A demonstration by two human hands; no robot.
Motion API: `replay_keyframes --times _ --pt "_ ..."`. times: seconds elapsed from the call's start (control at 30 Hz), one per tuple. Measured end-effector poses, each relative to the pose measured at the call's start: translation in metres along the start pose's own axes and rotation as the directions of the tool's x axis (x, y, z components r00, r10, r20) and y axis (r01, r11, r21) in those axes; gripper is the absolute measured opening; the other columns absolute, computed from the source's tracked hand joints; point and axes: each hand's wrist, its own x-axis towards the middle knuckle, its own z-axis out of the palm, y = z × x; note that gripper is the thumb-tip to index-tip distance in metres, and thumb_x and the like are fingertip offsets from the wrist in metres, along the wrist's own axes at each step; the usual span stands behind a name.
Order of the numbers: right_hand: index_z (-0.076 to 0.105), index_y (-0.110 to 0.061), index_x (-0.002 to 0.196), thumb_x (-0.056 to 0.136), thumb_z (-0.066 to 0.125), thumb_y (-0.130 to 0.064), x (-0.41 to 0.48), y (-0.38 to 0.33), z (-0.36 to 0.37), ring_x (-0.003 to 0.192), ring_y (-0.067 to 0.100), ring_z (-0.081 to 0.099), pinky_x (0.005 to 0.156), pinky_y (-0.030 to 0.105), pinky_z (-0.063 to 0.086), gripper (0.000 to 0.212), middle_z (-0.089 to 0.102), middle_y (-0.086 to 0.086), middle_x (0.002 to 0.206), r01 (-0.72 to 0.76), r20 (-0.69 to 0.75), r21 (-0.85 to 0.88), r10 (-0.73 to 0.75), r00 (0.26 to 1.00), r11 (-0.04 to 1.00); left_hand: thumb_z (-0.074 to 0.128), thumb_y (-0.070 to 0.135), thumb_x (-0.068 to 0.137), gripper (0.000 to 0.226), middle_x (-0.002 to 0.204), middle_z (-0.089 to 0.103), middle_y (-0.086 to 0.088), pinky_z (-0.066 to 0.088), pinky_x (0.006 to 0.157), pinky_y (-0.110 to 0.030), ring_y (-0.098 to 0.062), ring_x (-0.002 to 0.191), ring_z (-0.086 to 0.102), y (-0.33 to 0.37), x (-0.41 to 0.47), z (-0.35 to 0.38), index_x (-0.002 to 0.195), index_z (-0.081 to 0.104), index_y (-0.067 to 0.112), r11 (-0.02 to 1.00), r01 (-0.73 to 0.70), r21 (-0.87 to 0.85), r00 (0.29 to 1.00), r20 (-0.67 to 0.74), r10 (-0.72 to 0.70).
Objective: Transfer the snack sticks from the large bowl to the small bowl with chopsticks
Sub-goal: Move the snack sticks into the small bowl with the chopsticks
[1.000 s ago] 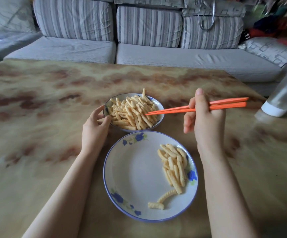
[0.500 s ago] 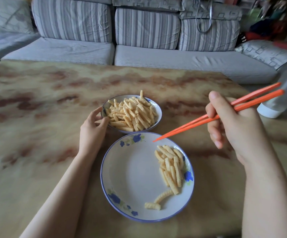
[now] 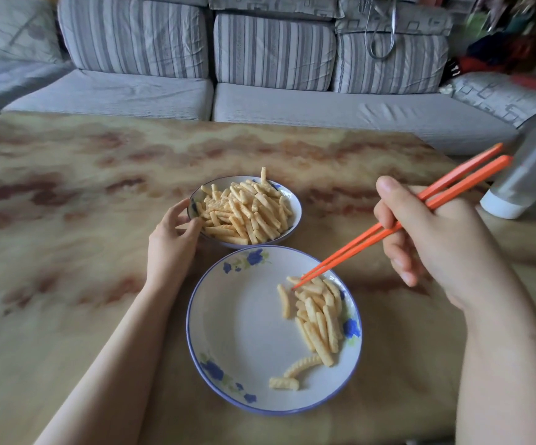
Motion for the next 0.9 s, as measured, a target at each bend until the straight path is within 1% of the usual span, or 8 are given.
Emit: replay_keyframes --times 0.1,0.3,0.37,0.4,0.47,0.67,0.8,0.9 --pt "0.049 -0.016 0.06 0.096 0.05 -0.042 0.002 0.001 0.006 0.031 0.023 0.034 0.035 0.021 0.029 0.044 0.04 0.004 0.037 0.003 -0.065 0.081 0.003 0.998 0.997 0.056 0.015 0.092 0.038 0.102 0.065 0.001 0.038 0.055 0.001 0.004 0.055 0.059 0.001 -0.001 0.0 0.129 0.058 0.024 1.0 -0.001 -0.01 1.0 0.004 0.001" --pt "0.046 -0.016 0.059 0.1 0.048 -0.03 0.009 0.0 0.026 0.028 0.016 0.034 0.034 0.019 0.025 0.044 0.043 -0.002 0.04 0.105 -0.263 0.332 -0.014 0.965 0.937 0.056 0.017 0.091 0.039 0.107 0.068 -0.001 0.044 0.062 -0.007 -0.019 0.074 0.067 -0.002 0.001 0.001 0.13 0.058 0.025 0.999 0.016 -0.031 1.0 0.013 -0.016" --pt "0.044 -0.016 0.059 0.101 0.046 -0.028 0.012 0.002 0.037 0.028 0.014 0.035 0.033 0.02 0.026 0.043 0.045 -0.004 0.041 0.137 -0.315 0.396 -0.006 0.949 0.908 0.056 0.017 0.091 0.039 0.106 0.068 -0.001 0.044 0.064 -0.01 -0.019 0.075 0.068 -0.001 0.001 0.001 0.129 0.058 0.025 0.999 0.022 -0.041 1.0 0.013 -0.021" --pt "0.044 -0.016 0.06 0.101 0.046 -0.027 0.014 0.003 0.043 0.029 0.013 0.035 0.033 0.021 0.026 0.043 0.045 -0.005 0.041 0.142 -0.332 0.416 0.005 0.943 0.898 0.056 0.017 0.091 0.038 0.105 0.068 0.0 0.044 0.063 -0.009 -0.014 0.072 0.067 -0.001 0.001 0.001 0.128 0.058 0.025 0.999 0.022 -0.04 1.0 0.012 -0.021" --pt "0.045 -0.016 0.06 0.101 0.046 -0.028 0.018 0.006 0.054 0.029 0.015 0.036 0.033 0.022 0.027 0.043 0.044 -0.004 0.039 0.137 -0.354 0.431 0.027 0.935 0.892 0.056 0.017 0.091 0.036 0.102 0.067 0.003 0.041 0.059 -0.004 -0.001 0.063 0.063 0.0 0.0 0.001 0.126 0.058 0.027 0.999 0.016 -0.032 1.0 0.005 -0.016" --pt "0.047 -0.015 0.065 0.102 0.044 -0.033 0.032 0.019 0.078 0.032 0.021 0.041 0.037 0.024 0.032 0.041 0.043 0.008 0.044 0.134 -0.389 0.408 0.039 0.921 0.903 0.056 0.017 0.091 0.038 0.1 0.065 0.004 0.04 0.056 -0.002 -0.004 0.065 0.061 0.002 -0.001 0.0 0.128 0.058 0.027 0.999 0.024 -0.025 1.0 0.0 -0.024" --pt "0.047 -0.013 0.066 0.102 0.042 -0.031 0.037 0.024 0.087 0.033 0.022 0.045 0.037 0.019 0.034 0.04 0.047 0.01 0.043 0.138 -0.362 0.397 0.017 0.932 0.907 0.056 0.017 0.091 0.038 0.099 0.066 0.003 0.044 0.062 -0.009 -0.007 0.066 0.061 0.001 -0.001 0.001 0.128 0.058 0.028 0.999 0.021 -0.031 1.0 -0.001 -0.021" --pt "0.047 -0.012 0.068 0.103 0.042 -0.03 0.04 0.027 0.09 0.033 0.02 0.047 0.036 0.021 0.033 0.039 0.048 0.008 0.043 0.133 -0.306 0.396 -0.006 0.952 0.909 0.056 0.018 0.091 0.038 0.099 0.066 0.003 0.045 0.069 -0.02 -0.011 0.068 0.062 0.001 -0.001 0.001 0.128 0.058 0.028 0.999 0.019 -0.03 1.0 -0.002 -0.019"
